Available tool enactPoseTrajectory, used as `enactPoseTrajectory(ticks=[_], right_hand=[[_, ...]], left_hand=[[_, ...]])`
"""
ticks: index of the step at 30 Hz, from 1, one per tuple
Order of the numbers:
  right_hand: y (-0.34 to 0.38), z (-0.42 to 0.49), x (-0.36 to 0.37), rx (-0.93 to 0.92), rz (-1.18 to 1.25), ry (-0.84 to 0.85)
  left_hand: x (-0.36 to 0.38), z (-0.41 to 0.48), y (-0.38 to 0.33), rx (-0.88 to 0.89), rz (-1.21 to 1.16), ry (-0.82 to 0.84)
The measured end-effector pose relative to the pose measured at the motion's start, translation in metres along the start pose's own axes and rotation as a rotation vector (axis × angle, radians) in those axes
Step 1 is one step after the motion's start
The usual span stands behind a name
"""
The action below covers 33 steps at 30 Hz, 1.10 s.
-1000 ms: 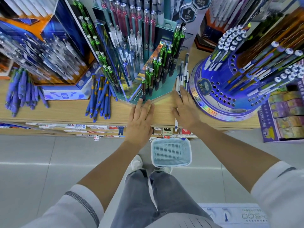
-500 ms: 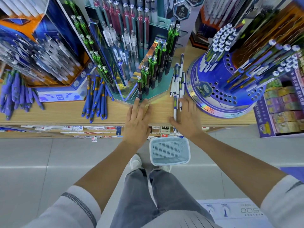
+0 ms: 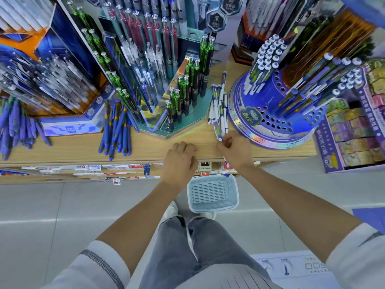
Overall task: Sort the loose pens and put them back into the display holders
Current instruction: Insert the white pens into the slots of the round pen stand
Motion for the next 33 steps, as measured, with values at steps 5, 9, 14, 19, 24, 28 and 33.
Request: enactPoseTrajectory(ticks=[5,9,14,19,24,28,33], right_hand=[[0.009,-0.002,-0.009,0.165,0.402,0.165],[0.021,-0.005,-0.008,0.139,0.503,0.286],[0.020,-0.001,-0.011,0.103,0.473,0.342],[0.015,0.024,-0.017,-0.048,-0.029,0.009],[0.018,0.025,-0.001,-0.065,-0.265,0.087],[0.016,0.019,-0.002,-0.029,-0.289,0.060],[0.015,0.023,-0.002,0.000,-0.312,0.040]], left_hand=[[0.003,0.020,-0.016,-0.245,-0.528,0.314],[0.004,0.034,-0.032,-0.538,-0.999,0.433],[0.009,0.041,-0.028,-0.554,-0.937,0.414],[0.008,0.041,-0.015,-0.607,-0.823,0.362],[0.007,0.039,-0.006,-0.601,-0.803,0.375],[0.006,0.040,-0.004,-0.586,-0.801,0.381],[0.008,0.040,-0.002,-0.581,-0.797,0.405]])
Point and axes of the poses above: each hand's wrist, its own z-axis towards the middle knuckle, its own x-axis out of the palm, y = z × x, the point moved 2 cm from there along z, towards the middle knuckle, and after that the axes turned 12 degrees about z, right-handed, at the moved point
